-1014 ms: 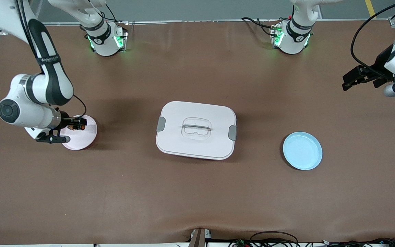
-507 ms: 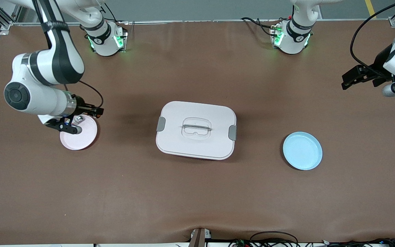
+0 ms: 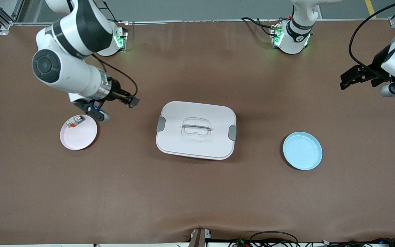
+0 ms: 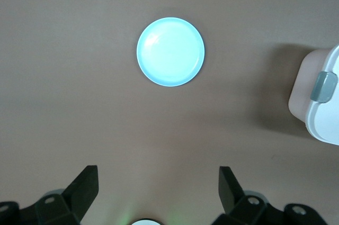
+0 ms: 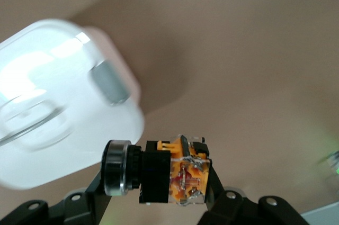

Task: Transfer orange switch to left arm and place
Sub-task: 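Lift the switch with the right gripper while the left gripper reaches over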

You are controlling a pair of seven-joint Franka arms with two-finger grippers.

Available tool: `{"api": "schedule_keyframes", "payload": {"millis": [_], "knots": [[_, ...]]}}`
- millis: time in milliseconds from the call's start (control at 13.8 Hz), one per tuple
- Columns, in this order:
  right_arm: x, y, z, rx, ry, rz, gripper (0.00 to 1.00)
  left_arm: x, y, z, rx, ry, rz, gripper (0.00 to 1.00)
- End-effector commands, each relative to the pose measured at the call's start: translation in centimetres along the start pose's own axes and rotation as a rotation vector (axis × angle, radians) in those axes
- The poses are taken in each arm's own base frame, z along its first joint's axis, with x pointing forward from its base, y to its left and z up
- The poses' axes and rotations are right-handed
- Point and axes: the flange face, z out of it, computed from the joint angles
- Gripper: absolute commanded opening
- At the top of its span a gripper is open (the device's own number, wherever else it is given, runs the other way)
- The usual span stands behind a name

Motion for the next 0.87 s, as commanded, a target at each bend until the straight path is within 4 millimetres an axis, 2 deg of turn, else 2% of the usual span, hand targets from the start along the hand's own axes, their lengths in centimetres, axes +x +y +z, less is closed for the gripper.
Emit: {"api": "schedule_keyframes", "payload": {"millis": [0,145,290,507,652,797], "knots": [[-3.1,-4.2,-0.6,0.064,-0.070,0.113,0.17,-0.3,1.8,-0.4,-0.098,-0.014,0.025,1.00],[-6.3,-7.6,0.3,0.072,-0.092,0.164,0.17,-0.4,2.5,-0.4,-0.147,-0.019,0.033,1.00],[-8.2,-10.0,1.1,0.100,-0.118,0.239,0.16,-0.7,4.2,-0.1,-0.193,-0.007,0.052,1.00],[-10.8,-12.7,1.8,0.210,-0.168,0.310,0.16,-1.1,6.0,0.8,-0.316,0.023,0.046,1.00],[-11.9,-14.0,2.4,0.258,-0.199,0.362,0.16,-1.8,8.2,1.7,-0.392,0.031,0.052,1.00],[-13.5,-15.7,2.8,0.308,-0.228,0.418,0.16,-2.2,9.0,3.3,-0.480,0.021,0.033,1.00]]}}
